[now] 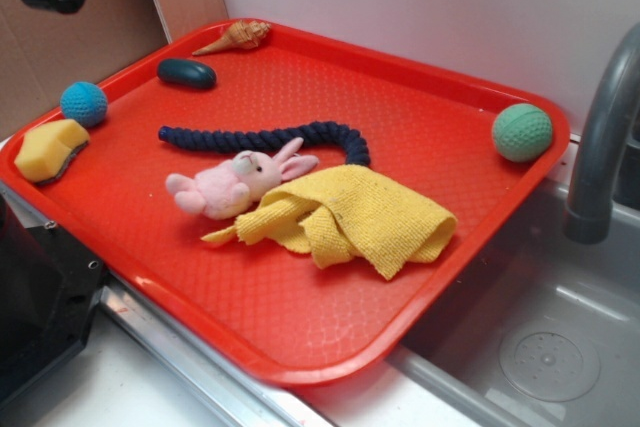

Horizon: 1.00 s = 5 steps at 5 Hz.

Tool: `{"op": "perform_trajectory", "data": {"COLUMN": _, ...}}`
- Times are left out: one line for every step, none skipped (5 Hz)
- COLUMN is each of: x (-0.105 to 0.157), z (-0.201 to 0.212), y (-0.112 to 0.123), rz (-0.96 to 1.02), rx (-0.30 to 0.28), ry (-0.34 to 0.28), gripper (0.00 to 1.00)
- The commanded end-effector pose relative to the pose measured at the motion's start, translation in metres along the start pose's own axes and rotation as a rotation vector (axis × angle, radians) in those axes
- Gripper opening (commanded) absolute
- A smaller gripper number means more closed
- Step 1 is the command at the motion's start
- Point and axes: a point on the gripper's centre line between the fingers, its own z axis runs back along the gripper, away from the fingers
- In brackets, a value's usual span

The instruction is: Grab the blue ball.

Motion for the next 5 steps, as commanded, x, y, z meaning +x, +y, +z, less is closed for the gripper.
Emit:
{"op": "perform_trajectory", "data": {"x": 0.028, "z": -0.052, "y": 0.057, "rz": 0.387, "rx": 0.094, "ry": -0.229, "gripper": 1.0}}
{"op": "perform_trajectory", "data": {"x": 0.046, "z": -0.077, "y": 0.079, "rz": 0.439, "rx": 0.129, "ry": -0.281, "gripper": 1.0}}
{"op": "perform_trajectory", "data": {"x": 0.073, "z": -0.099, "y": 0.093, "rz": 0.448, "rx": 0.128, "ry": -0.281, "gripper": 1.0}}
{"op": "perform_trajectory", "data": {"x": 0.078, "z": -0.113, "y": 0.099, "rz": 0.469, "rx": 0.148, "ry": -0.27, "gripper": 1.0}}
{"op": "perform_trajectory", "data": {"x": 0.077, "z": -0.133, "y": 0.105, "rz": 0.474, "rx": 0.163, "ry": -0.234, "gripper": 1.0}}
